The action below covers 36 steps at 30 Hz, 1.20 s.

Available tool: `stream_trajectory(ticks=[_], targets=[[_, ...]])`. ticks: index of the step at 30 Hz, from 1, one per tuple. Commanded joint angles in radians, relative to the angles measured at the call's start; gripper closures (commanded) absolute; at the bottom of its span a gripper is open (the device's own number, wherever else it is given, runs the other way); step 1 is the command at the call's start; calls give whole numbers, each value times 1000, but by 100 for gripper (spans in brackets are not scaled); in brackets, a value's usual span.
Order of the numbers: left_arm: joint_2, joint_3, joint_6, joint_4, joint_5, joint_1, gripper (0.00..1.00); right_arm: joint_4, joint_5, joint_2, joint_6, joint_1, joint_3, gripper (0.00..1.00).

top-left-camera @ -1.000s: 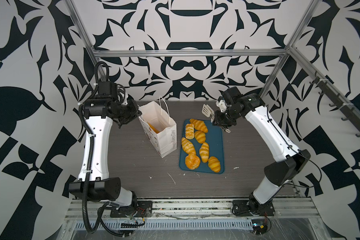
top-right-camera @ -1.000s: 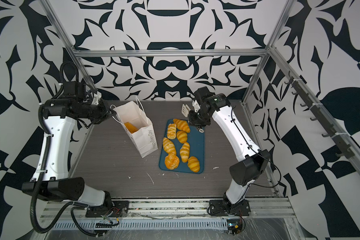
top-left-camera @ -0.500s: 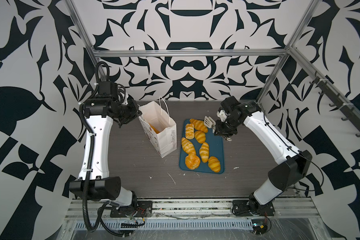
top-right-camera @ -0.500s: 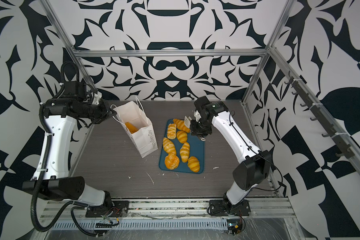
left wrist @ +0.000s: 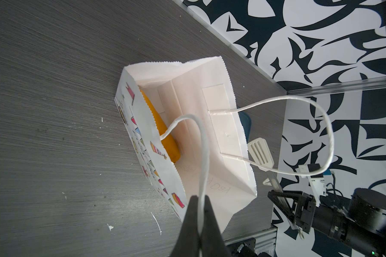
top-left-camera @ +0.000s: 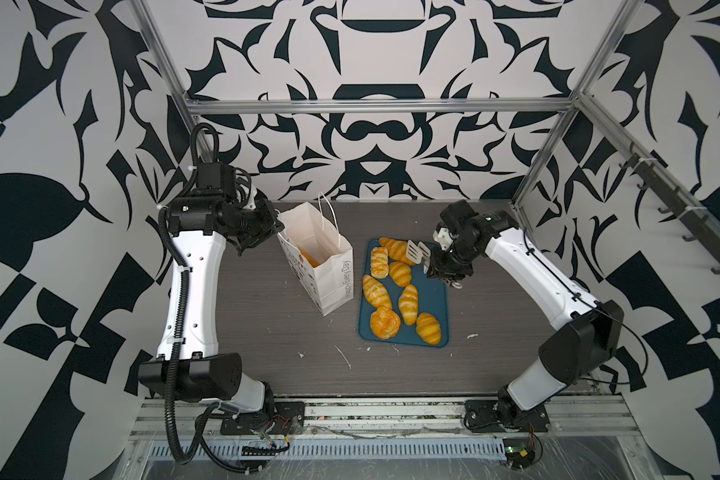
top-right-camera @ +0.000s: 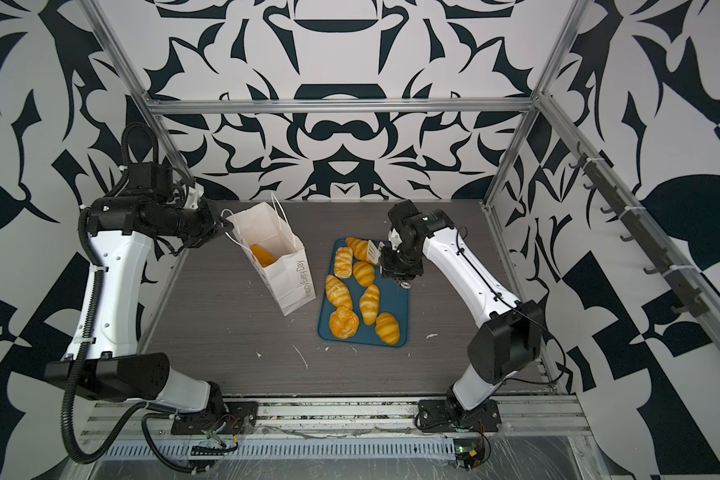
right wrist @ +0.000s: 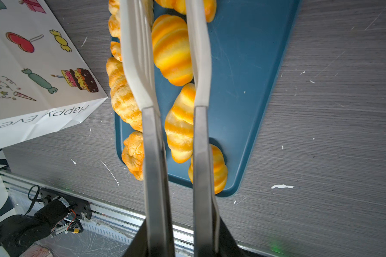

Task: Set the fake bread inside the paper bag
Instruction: 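Move the tongs back over the croissants on the blue tray with the right gripper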

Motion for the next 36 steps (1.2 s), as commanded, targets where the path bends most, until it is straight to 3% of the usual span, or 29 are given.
stream_trajectory(ticks=[1,10,36], targets=[[2,-2,0,-30,7,5,100,28,-11,-31,10,5,-15,62],[4,-4,-1,-27,8,3,100,40,-18,-22,13,14,-51,57],[-5,-13,4,-29,0,5,100,94,-6,68,16,46,-63,56]])
